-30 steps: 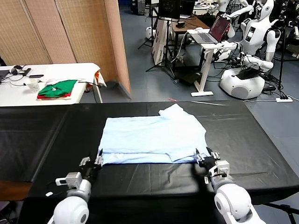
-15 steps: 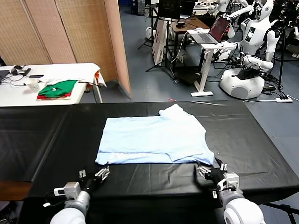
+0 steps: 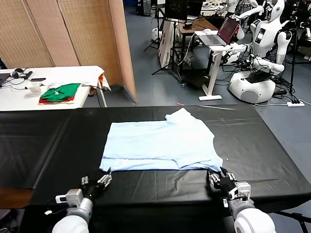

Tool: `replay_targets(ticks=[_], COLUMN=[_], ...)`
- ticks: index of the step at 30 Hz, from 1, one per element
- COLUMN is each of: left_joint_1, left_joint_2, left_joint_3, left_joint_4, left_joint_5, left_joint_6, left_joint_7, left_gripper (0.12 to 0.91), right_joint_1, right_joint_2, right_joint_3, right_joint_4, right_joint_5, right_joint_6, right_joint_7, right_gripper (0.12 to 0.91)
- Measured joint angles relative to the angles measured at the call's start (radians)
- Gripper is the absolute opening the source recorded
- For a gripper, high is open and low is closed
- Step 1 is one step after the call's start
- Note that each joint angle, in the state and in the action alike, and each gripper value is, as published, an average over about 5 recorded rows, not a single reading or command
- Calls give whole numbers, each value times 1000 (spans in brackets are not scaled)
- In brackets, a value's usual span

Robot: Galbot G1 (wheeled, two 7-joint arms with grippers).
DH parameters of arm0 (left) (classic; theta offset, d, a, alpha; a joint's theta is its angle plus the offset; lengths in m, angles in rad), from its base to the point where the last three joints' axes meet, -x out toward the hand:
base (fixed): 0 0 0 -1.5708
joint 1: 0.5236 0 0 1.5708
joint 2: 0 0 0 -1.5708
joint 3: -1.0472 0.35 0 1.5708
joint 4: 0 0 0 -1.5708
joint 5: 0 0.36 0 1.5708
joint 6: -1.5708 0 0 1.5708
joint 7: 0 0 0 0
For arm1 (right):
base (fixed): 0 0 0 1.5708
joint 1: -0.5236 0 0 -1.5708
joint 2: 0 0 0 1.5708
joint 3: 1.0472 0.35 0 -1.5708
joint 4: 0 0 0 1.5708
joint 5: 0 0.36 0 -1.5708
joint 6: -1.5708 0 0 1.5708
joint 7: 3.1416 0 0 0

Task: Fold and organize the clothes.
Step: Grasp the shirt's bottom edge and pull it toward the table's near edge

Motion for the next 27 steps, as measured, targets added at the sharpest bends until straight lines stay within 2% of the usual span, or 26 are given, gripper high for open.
replay_targets(ticks=[4, 7, 10, 16, 22, 27], left_joint_1=[2, 10, 24, 69, 161, 241], left_joint_2=[2, 4, 13, 59, 105, 123], left_joint_3=[5, 11, 12, -17, -61, -84], left_joint_4=[-8, -23, -43, -97, -166, -205], left_joint_5=[-25, -35, -8, 38, 71, 89], left_joint_6=[4, 14, 29, 53, 55, 62], left_joint_7=[9, 13, 3, -30, -40, -52], left_gripper=[240, 149, 146, 146, 146, 146], right_joint_1=[2, -8, -30, -107, -184, -221], right_joint_2=[-7, -18, -35, -66, -72, -69], right_joint_3=[-3, -1, 8, 42, 63, 60], right_joint_4=[1, 17, 51, 163, 252, 283], right_joint_5=[16, 55, 109, 163, 172, 172], right_joint_6=[-5, -32, -81, -172, -218, -222], right_joint_7=[12, 44, 86, 153, 173, 170], right_gripper=[274, 194, 155, 143, 143, 143])
